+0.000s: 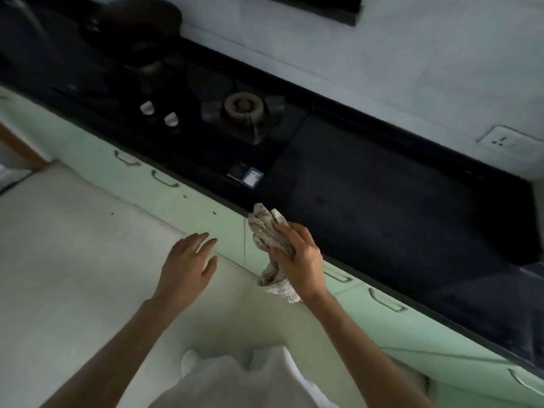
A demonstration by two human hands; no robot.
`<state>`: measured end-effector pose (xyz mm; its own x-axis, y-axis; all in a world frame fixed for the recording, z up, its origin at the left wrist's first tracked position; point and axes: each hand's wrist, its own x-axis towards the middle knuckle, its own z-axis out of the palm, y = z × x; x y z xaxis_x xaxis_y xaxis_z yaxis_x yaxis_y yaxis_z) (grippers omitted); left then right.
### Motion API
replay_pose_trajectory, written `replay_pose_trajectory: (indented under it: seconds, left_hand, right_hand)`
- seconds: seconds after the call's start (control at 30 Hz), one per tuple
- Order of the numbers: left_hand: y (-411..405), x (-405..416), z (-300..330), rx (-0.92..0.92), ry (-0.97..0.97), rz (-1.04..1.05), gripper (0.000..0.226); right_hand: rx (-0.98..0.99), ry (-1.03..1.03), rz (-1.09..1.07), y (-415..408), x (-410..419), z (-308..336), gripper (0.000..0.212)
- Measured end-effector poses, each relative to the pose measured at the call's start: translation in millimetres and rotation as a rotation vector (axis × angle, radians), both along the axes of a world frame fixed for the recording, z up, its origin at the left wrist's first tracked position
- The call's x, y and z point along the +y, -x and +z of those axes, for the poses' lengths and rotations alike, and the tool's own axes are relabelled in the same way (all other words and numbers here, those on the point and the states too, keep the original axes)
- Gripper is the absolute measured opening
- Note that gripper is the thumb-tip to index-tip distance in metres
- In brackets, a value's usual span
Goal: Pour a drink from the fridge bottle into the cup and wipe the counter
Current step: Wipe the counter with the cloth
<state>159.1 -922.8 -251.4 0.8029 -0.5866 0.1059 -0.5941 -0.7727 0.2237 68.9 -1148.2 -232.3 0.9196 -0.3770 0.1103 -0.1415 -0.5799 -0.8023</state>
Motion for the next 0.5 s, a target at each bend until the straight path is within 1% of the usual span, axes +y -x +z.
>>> replay_pose_trajectory:
  seconds: [0.13, 0.23, 0.4, 0.5]
  left_hand:
    - [-17, 81, 6, 0.006, -0.013, 0.167, 0.051]
    - [-31, 136, 10, 0.001, -0.002, 0.252, 0.051]
    - [-58, 207, 16, -0.042, -0.018, 0.303, 0.050]
    - [-74, 236, 20, -0.077, -0.006, 0.326, 0.047]
  right_hand:
    - [0.014, 0.000, 0.115, -38, 64, 8, 0.047]
    - [0.012, 0.009, 0.164, -66, 113, 8, 0.046]
    - [0.002, 0.009, 0.217, -105, 186, 13, 0.043]
    - [-0.013, 0.051, 0.259, -128, 214, 19, 0.043]
